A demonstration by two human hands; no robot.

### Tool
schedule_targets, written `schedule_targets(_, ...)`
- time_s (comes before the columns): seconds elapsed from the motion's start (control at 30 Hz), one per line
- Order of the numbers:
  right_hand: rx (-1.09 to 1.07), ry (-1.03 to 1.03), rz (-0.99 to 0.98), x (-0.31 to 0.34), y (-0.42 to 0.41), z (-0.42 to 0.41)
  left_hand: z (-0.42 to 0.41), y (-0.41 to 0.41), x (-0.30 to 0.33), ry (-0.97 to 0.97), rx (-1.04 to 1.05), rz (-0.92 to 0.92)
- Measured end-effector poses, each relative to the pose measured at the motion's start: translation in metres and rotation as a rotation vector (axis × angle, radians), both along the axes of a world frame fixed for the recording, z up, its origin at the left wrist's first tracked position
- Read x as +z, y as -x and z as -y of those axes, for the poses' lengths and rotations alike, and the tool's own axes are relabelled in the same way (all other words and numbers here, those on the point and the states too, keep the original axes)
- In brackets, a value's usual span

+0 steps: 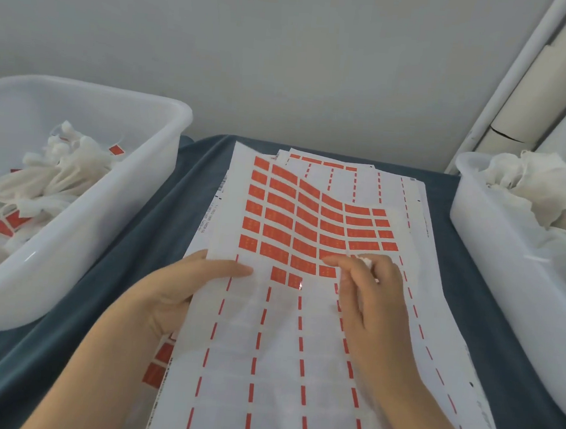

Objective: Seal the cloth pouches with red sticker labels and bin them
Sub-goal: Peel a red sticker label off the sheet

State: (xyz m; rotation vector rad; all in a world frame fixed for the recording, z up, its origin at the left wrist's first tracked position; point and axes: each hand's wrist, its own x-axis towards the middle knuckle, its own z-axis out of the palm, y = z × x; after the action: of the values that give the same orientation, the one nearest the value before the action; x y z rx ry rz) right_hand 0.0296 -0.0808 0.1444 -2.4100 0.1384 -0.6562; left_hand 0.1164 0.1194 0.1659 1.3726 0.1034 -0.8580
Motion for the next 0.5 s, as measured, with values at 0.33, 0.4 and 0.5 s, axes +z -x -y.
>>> schedule_targets(0.33,0.063,0.107,0.183,0.003,0.005,-0.015,0.016,0.015,0.007,-0.023,-0.033,0.323)
schedule_targets(0.4,0.038,0.120,0.217,0.004,0.005,-0.016,0.020,0.019,0.008,-0.034,-0.012,0.385)
schedule_targets(0.5,0.025,0.120,0.244,0.004,0.005,-0.018,0.024,0.023,0.007,-0.038,0.010,0.448)
